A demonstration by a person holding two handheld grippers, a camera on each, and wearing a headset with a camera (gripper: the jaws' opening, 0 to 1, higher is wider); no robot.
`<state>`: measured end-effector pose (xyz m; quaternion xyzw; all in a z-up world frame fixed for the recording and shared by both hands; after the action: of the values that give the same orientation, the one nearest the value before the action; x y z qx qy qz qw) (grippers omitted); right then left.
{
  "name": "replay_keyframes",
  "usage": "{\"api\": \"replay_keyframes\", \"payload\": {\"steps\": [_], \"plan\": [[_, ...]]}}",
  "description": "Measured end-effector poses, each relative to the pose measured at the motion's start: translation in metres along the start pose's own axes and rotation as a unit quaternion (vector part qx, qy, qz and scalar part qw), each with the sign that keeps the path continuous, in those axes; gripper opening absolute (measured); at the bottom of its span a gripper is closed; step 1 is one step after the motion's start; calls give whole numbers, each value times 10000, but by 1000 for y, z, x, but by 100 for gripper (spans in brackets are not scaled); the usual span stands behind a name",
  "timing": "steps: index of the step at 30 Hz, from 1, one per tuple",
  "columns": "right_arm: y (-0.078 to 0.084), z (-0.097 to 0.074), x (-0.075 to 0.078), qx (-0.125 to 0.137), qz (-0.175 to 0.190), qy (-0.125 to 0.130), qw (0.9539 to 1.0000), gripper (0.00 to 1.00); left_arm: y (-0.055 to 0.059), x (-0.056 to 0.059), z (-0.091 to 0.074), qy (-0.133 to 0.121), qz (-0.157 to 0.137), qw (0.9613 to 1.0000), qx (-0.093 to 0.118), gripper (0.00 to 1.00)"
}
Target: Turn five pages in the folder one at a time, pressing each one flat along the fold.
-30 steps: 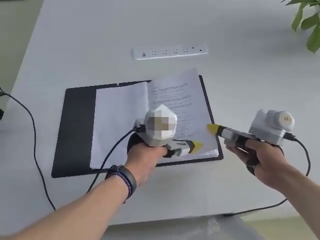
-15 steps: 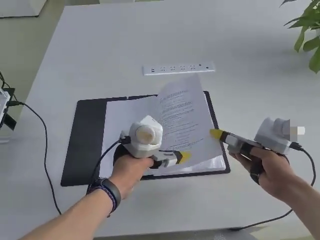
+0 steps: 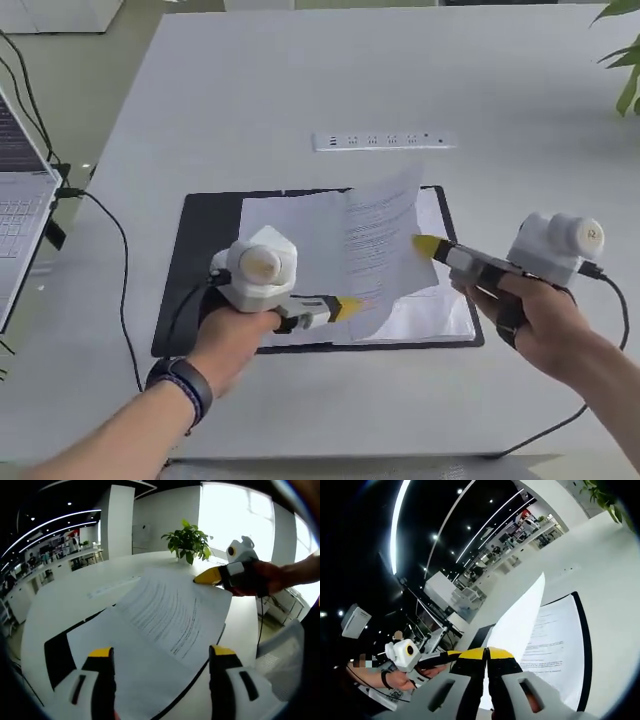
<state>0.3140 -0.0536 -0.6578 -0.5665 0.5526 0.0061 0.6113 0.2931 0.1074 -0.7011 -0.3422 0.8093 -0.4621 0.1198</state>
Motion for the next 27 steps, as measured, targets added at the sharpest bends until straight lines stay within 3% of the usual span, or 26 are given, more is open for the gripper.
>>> {"api": "replay_keyframes", "payload": {"steps": [13, 18, 27], "plan": [[17, 38, -47, -268, -180, -412, 9986, 0, 24, -30, -53, -360, -211, 9991, 124, 77], [26, 54, -66, -351, -207, -542, 9977, 0, 33, -39, -70, -454, -169, 9988, 92, 77], [45, 87, -95, -560, -244, -755, 9953, 0, 34, -52, -92, -554, -181, 9981, 222, 78]]}}
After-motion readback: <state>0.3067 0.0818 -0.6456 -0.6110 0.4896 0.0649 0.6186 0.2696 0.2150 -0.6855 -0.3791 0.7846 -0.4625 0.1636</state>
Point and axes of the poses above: the centre of the closed fingertips' face, and the gripper's own axes: z roughly forward along the fingers, x roughly to its right, y roughly out of its underside, the point moved 4 cm from there along -z, roughly backward along the fingers, and after that the axes turned 3 degrees about y, right-handed, at the moved point
